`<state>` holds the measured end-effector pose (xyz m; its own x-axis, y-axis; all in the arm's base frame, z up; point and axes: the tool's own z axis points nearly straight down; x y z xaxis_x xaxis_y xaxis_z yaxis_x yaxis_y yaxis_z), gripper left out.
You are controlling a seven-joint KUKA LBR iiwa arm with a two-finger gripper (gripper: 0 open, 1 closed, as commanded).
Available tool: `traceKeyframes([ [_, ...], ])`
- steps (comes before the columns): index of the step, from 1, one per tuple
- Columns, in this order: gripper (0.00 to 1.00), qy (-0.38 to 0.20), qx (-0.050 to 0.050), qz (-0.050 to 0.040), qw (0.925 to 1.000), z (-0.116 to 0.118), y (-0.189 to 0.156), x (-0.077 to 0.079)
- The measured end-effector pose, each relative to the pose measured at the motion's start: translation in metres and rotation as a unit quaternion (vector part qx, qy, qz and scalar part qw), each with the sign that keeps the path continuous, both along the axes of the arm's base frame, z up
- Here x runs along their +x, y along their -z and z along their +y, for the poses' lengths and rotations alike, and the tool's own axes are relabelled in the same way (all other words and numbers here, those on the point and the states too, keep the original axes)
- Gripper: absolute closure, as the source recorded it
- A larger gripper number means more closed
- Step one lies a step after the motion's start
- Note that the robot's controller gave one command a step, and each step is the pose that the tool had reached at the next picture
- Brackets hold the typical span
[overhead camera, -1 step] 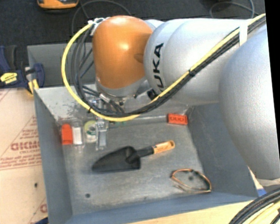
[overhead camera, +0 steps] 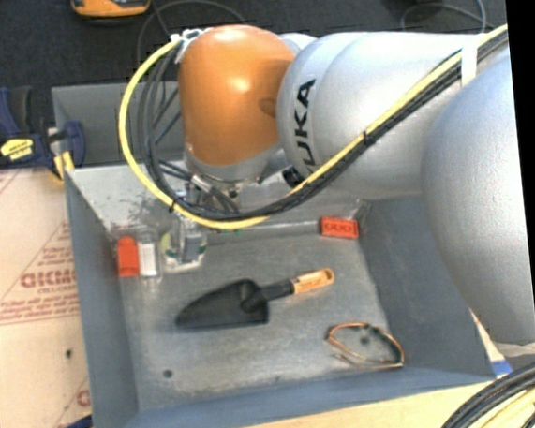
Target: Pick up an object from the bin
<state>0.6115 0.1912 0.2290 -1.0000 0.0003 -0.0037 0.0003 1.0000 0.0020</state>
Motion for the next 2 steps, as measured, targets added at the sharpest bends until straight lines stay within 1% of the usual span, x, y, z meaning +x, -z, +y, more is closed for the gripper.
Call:
traceKeyframes([
  [1, 1.0, 0.0, 0.0, 0.0, 1.0, 0.0, 0.0, 0.0],
  [2, 1.0, -0.029, 0.0, -0.0031, 0.9996, -0.002, 0.013, -0.003],
])
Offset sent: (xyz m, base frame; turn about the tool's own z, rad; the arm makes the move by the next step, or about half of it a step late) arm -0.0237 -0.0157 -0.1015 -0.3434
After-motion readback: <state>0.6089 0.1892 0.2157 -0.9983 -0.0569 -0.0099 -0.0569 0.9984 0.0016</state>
